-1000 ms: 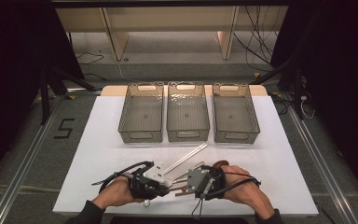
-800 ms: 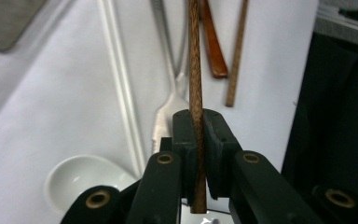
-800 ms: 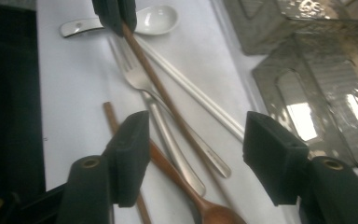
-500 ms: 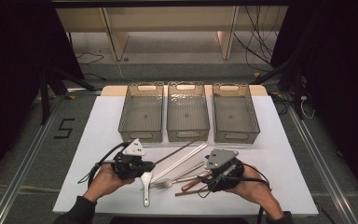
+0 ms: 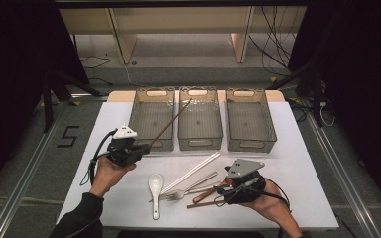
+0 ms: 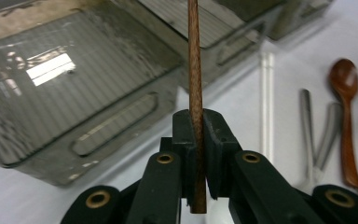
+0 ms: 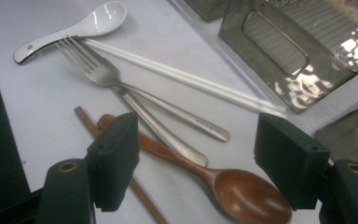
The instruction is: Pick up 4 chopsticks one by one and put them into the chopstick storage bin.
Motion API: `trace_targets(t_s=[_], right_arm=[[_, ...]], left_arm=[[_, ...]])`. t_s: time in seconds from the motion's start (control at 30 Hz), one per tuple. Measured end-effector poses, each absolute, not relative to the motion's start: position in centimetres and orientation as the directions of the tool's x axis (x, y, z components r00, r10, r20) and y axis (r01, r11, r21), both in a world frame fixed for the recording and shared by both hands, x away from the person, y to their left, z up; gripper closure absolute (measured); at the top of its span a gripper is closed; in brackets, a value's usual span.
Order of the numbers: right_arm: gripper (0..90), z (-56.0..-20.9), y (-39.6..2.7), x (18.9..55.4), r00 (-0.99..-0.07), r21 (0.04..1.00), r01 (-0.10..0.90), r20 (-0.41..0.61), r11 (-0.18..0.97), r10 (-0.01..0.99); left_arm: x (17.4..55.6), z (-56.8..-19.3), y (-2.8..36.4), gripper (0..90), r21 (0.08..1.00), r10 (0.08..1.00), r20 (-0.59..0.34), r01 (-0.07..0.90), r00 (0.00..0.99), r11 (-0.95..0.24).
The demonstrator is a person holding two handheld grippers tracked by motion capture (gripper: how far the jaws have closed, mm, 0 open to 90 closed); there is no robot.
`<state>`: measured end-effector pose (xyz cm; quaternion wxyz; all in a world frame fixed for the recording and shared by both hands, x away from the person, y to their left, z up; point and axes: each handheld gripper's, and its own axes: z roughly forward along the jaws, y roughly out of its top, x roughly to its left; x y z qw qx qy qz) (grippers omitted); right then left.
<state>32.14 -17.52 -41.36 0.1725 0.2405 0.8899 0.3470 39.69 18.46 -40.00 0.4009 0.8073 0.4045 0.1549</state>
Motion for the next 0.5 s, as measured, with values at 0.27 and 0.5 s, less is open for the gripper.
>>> trace_targets(t_s=[0.27, 0.5], right_arm=[[31.0, -41.8, -17.5, 32.0, -0.830, 0.700, 0.310, -0.130, 0.643, 0.542], [31.0, -41.9, -17.6, 32.0, -0.828, 0.699, 0.314, -0.129, 0.642, 0.545]], left_arm=[[42.9, -39.7, 20.0, 83.8, 0.772, 0.834, -0.102, 0.572, 0.542, -0.277], [45.8, -39.7, 21.0, 83.8, 0.766, 0.867, -0.099, 0.593, 0.488, -0.247]])
